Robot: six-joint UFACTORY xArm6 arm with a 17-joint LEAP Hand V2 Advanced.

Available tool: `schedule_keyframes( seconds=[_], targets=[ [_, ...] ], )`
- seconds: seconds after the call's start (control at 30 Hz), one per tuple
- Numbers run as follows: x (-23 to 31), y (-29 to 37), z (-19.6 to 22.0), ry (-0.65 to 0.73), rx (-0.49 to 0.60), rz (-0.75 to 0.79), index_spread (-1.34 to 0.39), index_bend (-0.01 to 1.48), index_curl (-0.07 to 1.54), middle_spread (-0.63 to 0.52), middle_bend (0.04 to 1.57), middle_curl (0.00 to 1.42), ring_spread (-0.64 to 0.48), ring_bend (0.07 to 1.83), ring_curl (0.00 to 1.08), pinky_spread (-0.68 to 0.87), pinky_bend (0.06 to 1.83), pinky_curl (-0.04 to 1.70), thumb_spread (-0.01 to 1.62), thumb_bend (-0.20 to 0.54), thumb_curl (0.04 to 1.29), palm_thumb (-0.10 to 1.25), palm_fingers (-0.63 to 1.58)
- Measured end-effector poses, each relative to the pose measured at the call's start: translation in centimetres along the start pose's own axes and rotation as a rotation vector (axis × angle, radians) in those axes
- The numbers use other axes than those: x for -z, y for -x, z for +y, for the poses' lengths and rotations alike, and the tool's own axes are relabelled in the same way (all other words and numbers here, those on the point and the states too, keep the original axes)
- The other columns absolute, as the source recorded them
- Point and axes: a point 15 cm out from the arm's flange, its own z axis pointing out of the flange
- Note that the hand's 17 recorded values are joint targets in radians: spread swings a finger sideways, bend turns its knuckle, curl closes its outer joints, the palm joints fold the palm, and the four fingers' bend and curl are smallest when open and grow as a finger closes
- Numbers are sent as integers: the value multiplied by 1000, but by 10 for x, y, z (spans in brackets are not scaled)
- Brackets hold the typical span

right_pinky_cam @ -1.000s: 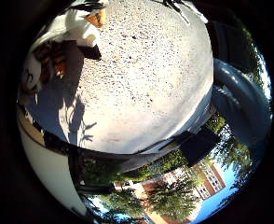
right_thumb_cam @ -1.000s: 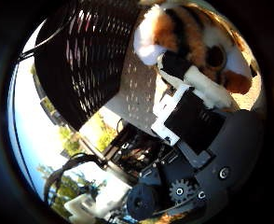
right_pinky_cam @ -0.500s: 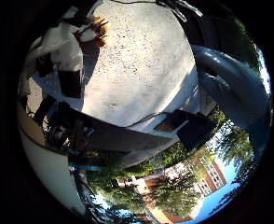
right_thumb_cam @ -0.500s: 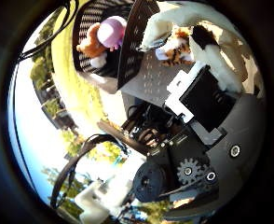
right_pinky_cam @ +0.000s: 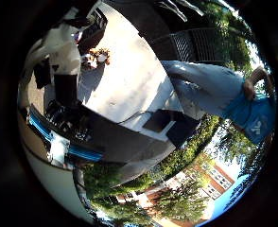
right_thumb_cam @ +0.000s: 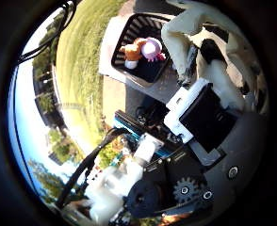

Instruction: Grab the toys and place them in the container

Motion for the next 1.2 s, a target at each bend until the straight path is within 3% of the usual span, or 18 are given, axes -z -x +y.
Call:
schedule_keyframes(
  seconds=[0.07, 0.13, 0.3, 0.43, 0.6, 0.97, 1.2],
  targets=[
    [-13, -1, -4, 29, 0, -12, -850, 418, 1009, -175, 871, 921, 31, 1287, 740, 208, 1322, 808, 1160, -43, 640, 743, -116],
    [-36, -4, -12, 72, 7, -34, -727, 330, 960, -123, 682, 812, 83, 1086, 639, 251, 1182, 722, 1156, -40, 608, 730, -275],
    [-84, -26, -44, 72, -6, -46, -486, 167, 801, -17, 367, 601, 173, 743, 457, 329, 874, 547, 1139, -33, 537, 729, -195],
    [-123, -44, -74, 57, -1, -21, -368, 171, 687, 29, 239, 504, 212, 556, 370, 367, 673, 445, 1126, -35, 487, 717, -112],
    [-157, -65, -96, 54, -3, 44, -301, 139, 583, 72, 168, 438, 253, 424, 321, 407, 570, 380, 1123, -40, 428, 671, -65],
    [-237, -75, -117, 81, -33, 9, -266, 110, 336, 168, 158, 344, 298, 385, 313, 462, 649, 358, 1062, -35, 342, 595, -82],
    [-264, -57, -157, 95, -19, 35, -237, 117, 258, 180, 162, 317, 302, 383, 317, 473, 671, 342, 1047, -33, 321, 594, -63]
  ],
)
